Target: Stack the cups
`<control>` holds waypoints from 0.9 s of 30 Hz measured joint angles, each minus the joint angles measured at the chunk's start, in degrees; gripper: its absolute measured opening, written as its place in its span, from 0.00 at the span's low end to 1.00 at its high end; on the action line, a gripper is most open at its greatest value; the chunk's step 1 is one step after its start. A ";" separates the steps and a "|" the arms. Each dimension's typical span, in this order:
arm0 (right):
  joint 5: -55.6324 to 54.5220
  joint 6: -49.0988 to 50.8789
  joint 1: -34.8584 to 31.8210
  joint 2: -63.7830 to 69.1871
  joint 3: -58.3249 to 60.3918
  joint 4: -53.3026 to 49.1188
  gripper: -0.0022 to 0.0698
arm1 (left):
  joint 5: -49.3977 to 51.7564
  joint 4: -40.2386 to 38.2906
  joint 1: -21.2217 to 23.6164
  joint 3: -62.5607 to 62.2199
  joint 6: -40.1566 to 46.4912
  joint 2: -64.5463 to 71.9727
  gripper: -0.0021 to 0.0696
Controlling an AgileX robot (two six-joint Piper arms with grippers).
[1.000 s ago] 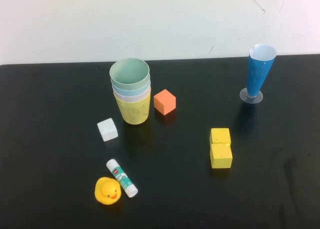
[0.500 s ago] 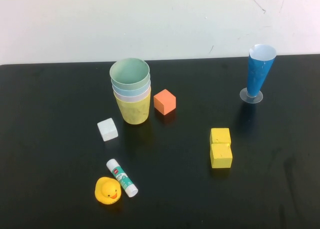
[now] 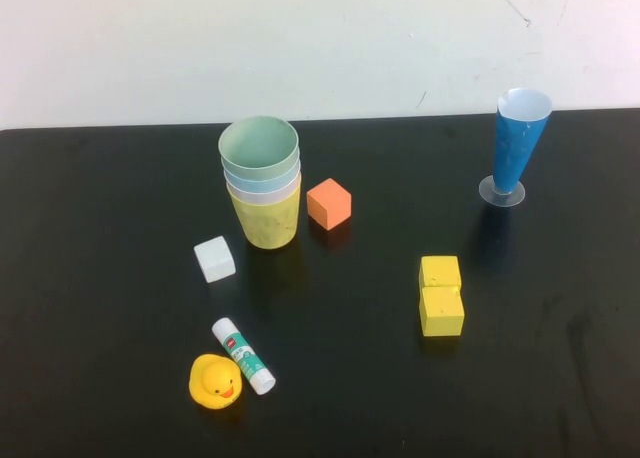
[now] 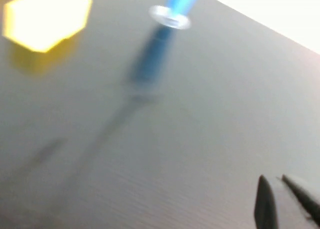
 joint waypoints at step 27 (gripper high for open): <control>-4.27 1.40 -11.97 -9.28 9.96 0.70 0.03 | 0.00 0.00 0.00 0.00 -0.22 -0.04 0.03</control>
